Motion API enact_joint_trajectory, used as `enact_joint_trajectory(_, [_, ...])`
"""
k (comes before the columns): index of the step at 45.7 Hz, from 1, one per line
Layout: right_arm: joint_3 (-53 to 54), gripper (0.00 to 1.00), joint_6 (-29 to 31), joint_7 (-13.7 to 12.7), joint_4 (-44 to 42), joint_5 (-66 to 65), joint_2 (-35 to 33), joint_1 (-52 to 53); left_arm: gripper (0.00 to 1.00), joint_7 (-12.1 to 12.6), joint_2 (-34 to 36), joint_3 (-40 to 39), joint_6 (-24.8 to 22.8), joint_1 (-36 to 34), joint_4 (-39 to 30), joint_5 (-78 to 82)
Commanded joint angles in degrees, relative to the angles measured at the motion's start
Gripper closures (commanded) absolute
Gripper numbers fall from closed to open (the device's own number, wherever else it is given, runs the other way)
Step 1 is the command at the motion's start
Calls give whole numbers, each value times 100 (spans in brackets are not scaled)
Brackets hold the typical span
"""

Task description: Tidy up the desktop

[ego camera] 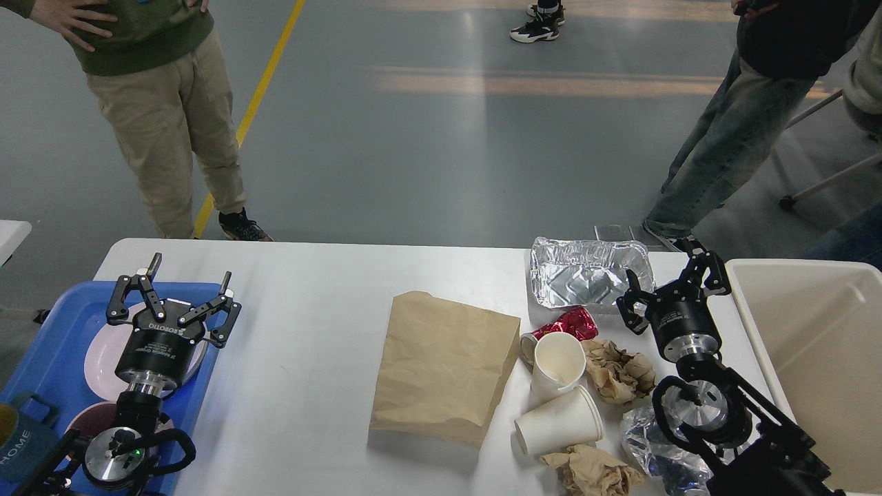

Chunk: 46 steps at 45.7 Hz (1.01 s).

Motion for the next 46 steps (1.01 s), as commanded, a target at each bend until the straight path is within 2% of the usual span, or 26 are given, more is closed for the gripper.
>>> enact_joint_trajectory(1, [0,0,0,0,-1,0,0,4,3,-15,-13,6,0,-67,62,-6])
enact_joint_trajectory(46, [0,0,0,0,-1,0,0,4,3,-33,-31,-3,-9,-76,71,-6])
